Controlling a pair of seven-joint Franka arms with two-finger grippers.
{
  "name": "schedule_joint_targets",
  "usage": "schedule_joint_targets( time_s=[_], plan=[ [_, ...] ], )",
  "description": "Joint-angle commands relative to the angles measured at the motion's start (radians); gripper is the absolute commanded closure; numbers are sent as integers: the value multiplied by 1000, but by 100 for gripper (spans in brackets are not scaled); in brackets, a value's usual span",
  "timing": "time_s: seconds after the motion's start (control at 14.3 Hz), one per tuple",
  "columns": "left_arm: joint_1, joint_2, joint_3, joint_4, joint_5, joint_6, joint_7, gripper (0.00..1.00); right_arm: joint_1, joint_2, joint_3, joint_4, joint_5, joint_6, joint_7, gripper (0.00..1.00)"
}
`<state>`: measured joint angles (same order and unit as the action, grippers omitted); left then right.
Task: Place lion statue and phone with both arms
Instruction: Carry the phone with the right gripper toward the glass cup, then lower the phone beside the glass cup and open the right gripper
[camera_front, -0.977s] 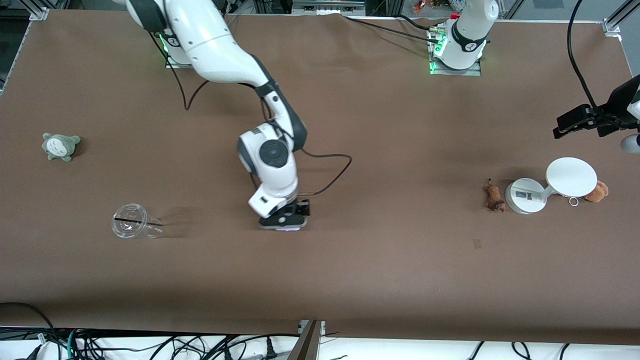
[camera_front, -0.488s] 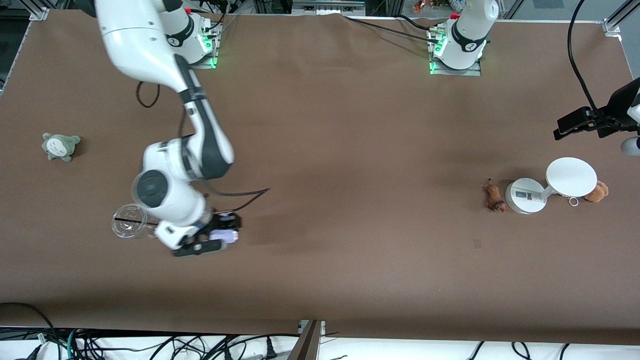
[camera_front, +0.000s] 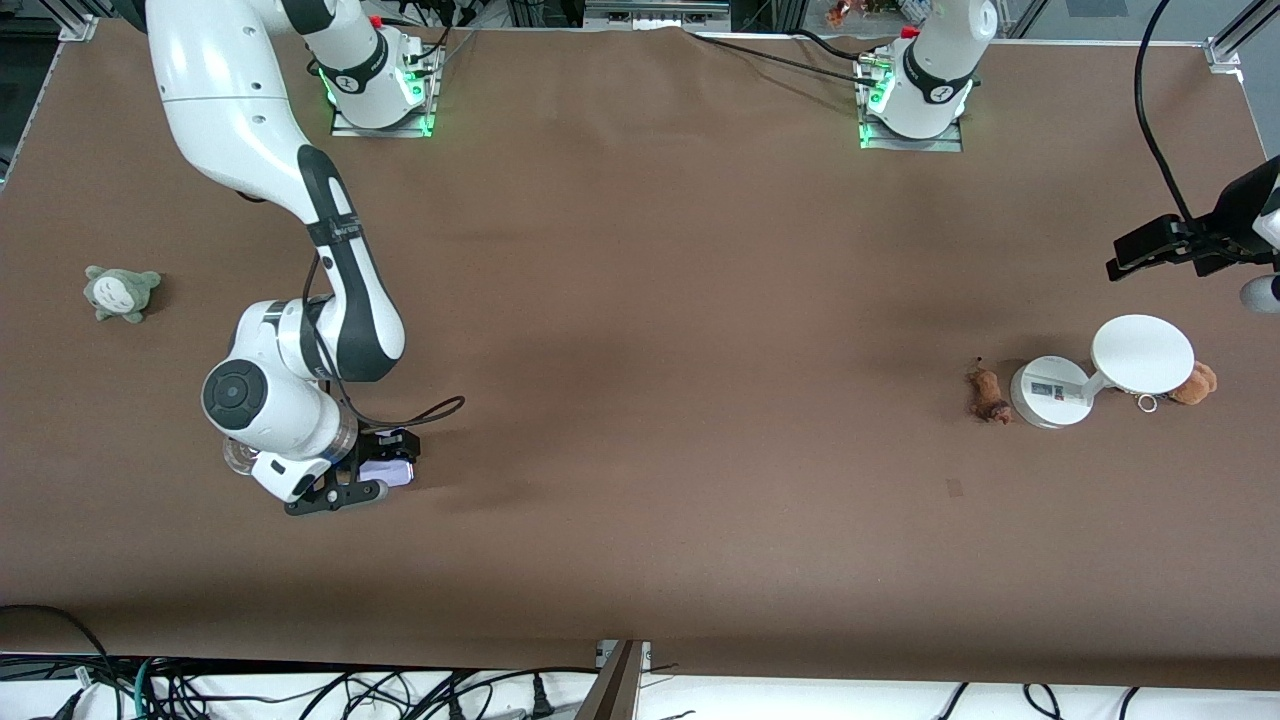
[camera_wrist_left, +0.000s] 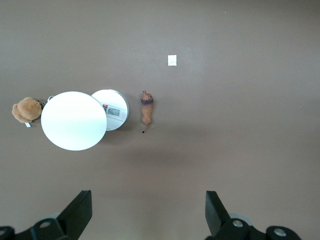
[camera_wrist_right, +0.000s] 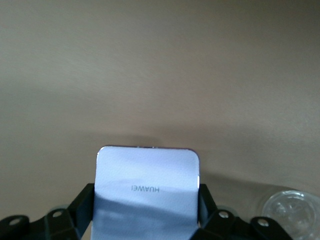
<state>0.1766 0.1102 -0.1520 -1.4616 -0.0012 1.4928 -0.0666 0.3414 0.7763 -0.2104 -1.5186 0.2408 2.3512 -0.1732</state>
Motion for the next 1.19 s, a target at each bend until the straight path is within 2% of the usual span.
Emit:
schedule_joint_targets(
  time_s=[0.0,0.14,0.21,0.28,0.35,0.49,0.63,1.12],
  plan=[
    [4,-4,2,7,-17,10,8,0,-19,-20,16,-104,26,112,-29,34],
    [3,-1,0,9,-14,10,1,0,-21,-15,17,-130,26,157,-28,32],
    [3,-1,0,10,-16,10,1,0,-21,-15,17,-130,26,155,-25,28],
    [3,0,2,10,-17,10,4,0,-22,-15,17,-130,26,154,-22,18],
    [4,0,0,10,-17,10,4,0,-22,-15,17,-126,26,151,-17,3],
    [3,0,2,10,-17,10,4,0,-22,-23,17,-121,26,136,-16,1],
    [4,0,2,10,-14,10,8,0,-27,-43,14,-94,26,53,-11,1],
    [23,0,2,10,-17,9,10,0,-25,-317,-29,-81,22,-297,152,1]
  ],
)
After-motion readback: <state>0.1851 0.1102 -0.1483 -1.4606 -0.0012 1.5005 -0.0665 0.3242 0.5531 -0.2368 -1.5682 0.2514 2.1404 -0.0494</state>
